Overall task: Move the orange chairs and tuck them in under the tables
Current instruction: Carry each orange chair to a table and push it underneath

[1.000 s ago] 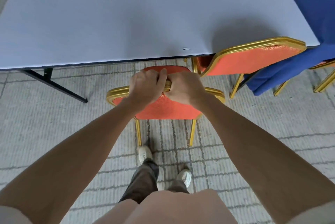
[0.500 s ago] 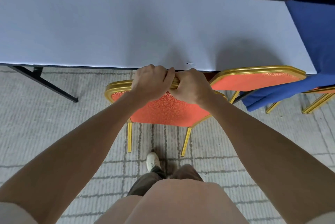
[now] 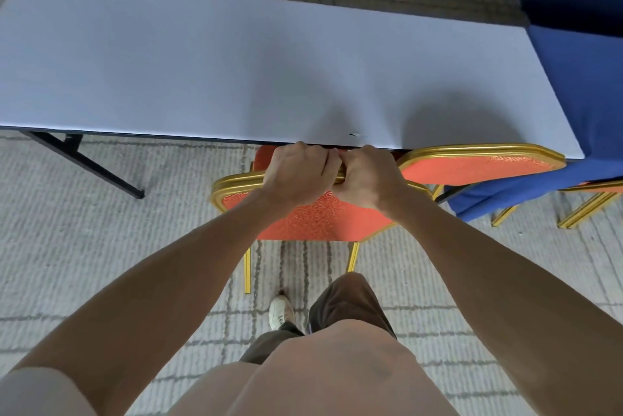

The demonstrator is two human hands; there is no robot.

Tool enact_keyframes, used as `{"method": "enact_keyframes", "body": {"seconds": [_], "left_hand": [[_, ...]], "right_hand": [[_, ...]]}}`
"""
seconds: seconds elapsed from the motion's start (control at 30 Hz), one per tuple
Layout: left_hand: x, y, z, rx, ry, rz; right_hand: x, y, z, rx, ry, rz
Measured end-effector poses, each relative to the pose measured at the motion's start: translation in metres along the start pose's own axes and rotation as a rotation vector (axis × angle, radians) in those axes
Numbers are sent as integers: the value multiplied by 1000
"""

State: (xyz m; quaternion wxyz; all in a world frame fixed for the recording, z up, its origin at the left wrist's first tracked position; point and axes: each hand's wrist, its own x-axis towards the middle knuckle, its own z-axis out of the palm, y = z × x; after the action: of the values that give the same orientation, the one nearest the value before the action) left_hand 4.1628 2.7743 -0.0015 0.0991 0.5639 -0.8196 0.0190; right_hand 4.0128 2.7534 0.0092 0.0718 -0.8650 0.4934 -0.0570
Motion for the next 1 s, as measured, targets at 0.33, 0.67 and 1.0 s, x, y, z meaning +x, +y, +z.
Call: {"method": "enact_keyframes", "body": {"seconds": [0.33,0.67,1.0], "left_hand": [[30,3,29,-143,-16,-182],[76,-23,69,-126,-146,-285],[121,-47,52,-189,-10,-210]], "right_hand": [[15,31,26,56,213,-47],[84,73,21,37,-427,-135],[125,88,8,178,-363,-64]]}}
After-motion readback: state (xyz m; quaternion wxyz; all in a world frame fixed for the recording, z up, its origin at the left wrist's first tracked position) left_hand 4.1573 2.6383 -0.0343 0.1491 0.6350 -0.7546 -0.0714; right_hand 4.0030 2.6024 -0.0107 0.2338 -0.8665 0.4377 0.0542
